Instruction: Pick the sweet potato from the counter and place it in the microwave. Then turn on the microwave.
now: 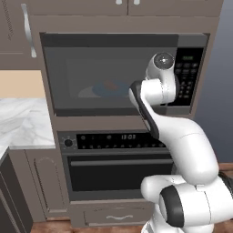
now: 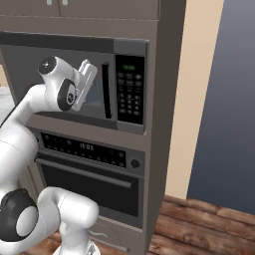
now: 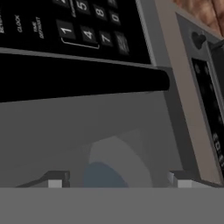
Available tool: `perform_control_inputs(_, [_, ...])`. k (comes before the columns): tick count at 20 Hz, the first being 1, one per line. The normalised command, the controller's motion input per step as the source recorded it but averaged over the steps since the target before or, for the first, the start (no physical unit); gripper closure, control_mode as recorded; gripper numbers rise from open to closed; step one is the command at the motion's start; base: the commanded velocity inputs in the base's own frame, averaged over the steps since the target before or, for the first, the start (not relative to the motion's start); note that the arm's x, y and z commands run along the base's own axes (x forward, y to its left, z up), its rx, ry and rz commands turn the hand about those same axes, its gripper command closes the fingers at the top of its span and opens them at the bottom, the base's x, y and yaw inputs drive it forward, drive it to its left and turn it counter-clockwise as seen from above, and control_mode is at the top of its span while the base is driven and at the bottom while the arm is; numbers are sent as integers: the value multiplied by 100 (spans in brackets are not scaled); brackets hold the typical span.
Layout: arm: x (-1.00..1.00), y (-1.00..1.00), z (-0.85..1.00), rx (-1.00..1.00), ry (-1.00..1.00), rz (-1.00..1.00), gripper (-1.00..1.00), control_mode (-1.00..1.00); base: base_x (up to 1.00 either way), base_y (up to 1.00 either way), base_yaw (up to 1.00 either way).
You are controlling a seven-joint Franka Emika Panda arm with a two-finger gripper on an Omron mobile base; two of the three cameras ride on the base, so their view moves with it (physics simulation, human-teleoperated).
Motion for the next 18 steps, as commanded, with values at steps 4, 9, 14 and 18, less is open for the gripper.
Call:
perform_control_inputs(4, [50,-7,-19,0,0,0,-100,-100,0,0,0])
perform_control_inputs(9, [12,-5,-21,0,3,3,-100,-100,0,0,0])
perform_control_inputs(14, [-18,3,-13,0,11,5,-100,-100,0,0,0])
perform_control_inputs(18, [-32,9,-9,0,10,5,-100,-100,0,0,0])
